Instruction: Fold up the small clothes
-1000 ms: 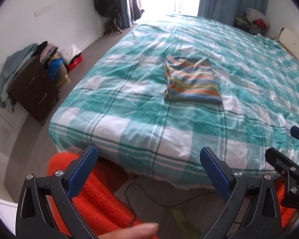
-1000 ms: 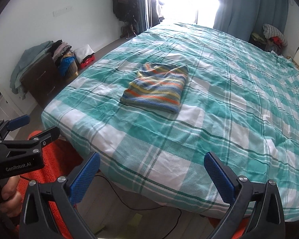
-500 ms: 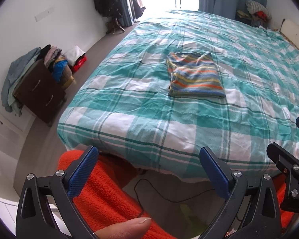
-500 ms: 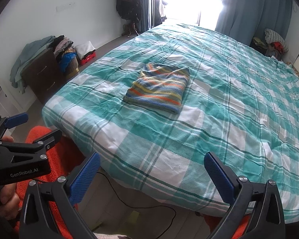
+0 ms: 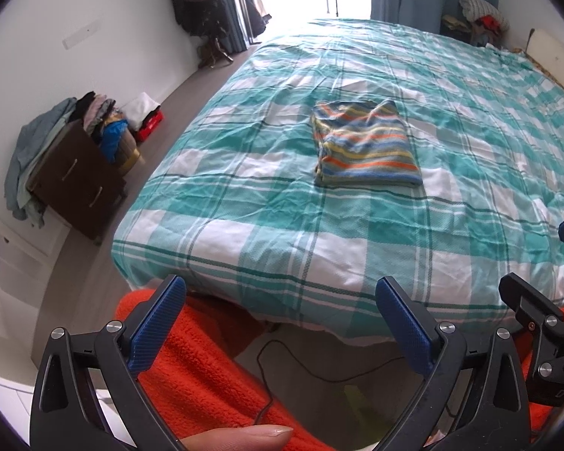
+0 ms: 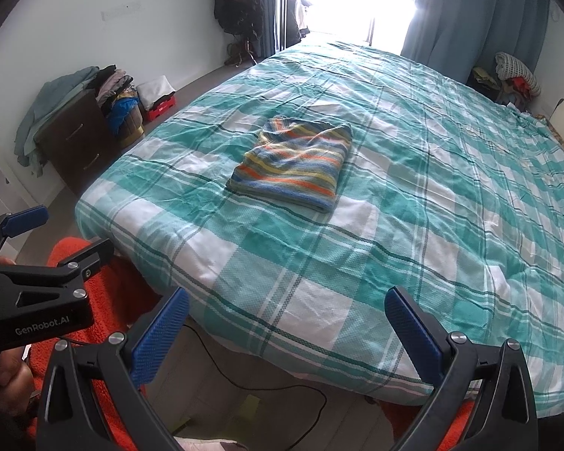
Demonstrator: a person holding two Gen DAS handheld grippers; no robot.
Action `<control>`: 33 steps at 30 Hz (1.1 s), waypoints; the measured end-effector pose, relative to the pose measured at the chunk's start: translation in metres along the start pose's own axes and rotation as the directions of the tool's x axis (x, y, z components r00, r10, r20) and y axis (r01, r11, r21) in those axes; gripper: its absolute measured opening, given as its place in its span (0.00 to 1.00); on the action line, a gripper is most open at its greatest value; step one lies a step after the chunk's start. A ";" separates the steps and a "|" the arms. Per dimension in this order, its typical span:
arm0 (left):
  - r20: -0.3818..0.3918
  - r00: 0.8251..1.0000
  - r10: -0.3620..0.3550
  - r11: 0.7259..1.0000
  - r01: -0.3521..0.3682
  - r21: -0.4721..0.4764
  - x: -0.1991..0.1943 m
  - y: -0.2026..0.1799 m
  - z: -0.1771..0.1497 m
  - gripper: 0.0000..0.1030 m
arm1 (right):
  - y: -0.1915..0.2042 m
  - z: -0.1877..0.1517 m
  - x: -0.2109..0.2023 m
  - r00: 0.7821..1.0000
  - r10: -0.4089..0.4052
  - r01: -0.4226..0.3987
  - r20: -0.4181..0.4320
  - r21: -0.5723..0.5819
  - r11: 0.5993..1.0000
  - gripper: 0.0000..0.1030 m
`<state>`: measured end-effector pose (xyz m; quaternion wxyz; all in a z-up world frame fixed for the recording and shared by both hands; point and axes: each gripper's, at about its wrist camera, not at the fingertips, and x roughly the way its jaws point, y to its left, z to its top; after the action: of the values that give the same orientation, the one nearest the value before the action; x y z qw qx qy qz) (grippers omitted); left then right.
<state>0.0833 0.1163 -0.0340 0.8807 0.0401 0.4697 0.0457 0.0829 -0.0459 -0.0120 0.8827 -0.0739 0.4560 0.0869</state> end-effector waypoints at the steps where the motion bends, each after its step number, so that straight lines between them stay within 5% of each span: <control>1: 0.000 1.000 0.001 1.000 -0.001 0.001 -0.001 0.000 0.000 0.98 | 0.000 0.000 -0.001 1.000 -0.001 0.001 0.000 0.001 1.000 1.00; 33: 0.001 1.000 0.002 1.000 -0.002 0.005 -0.002 0.002 0.002 0.98 | 0.003 0.003 -0.010 1.000 -0.019 0.019 0.005 0.004 1.000 1.00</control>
<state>0.0838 0.1179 -0.0308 0.8809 0.0426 0.4691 0.0455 0.0787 -0.0427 -0.0020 0.8848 -0.0764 0.4531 0.0777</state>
